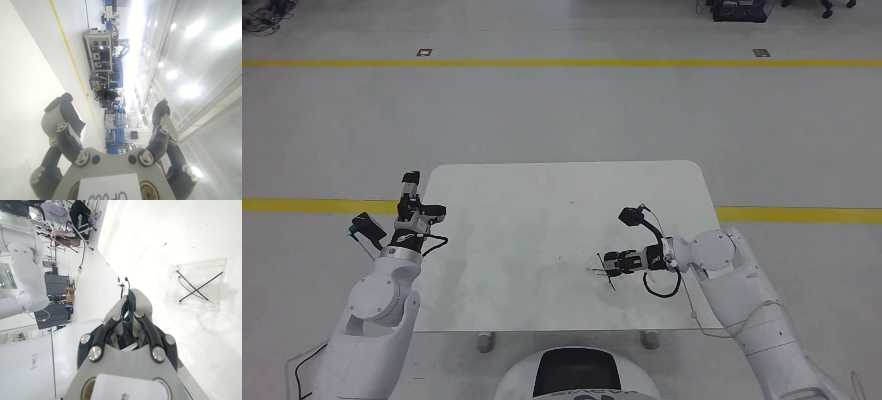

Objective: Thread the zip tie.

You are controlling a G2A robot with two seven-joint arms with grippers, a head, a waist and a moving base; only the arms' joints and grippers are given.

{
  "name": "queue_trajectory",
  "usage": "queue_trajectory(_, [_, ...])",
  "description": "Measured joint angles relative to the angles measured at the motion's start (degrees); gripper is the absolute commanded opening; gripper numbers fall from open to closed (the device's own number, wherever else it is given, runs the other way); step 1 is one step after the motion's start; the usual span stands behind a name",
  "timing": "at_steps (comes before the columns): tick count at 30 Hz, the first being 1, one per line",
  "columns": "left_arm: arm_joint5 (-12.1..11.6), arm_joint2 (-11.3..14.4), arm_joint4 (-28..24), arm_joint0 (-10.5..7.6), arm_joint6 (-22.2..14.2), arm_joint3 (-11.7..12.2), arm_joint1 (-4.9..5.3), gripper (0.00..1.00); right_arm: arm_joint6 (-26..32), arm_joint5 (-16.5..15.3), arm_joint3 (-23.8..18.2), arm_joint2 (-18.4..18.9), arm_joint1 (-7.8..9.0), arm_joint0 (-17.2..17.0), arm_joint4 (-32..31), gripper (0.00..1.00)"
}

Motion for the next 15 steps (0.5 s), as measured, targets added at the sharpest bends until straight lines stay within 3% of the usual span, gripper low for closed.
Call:
queue_trajectory(9, [0.0,0.0,0.0,0.00,0.0,0.0,0.00,1.00,-0.2,0.0,0.0,0.0,-0.01,-0.1,0.1,0.00])
queue_trajectory(15, [0.0,0.0,0.0,0.00,0.0,0.0,0.00,1.00,-1.8,0.0,-3.5,1.4,0.84,-2.5,6.8,0.00])
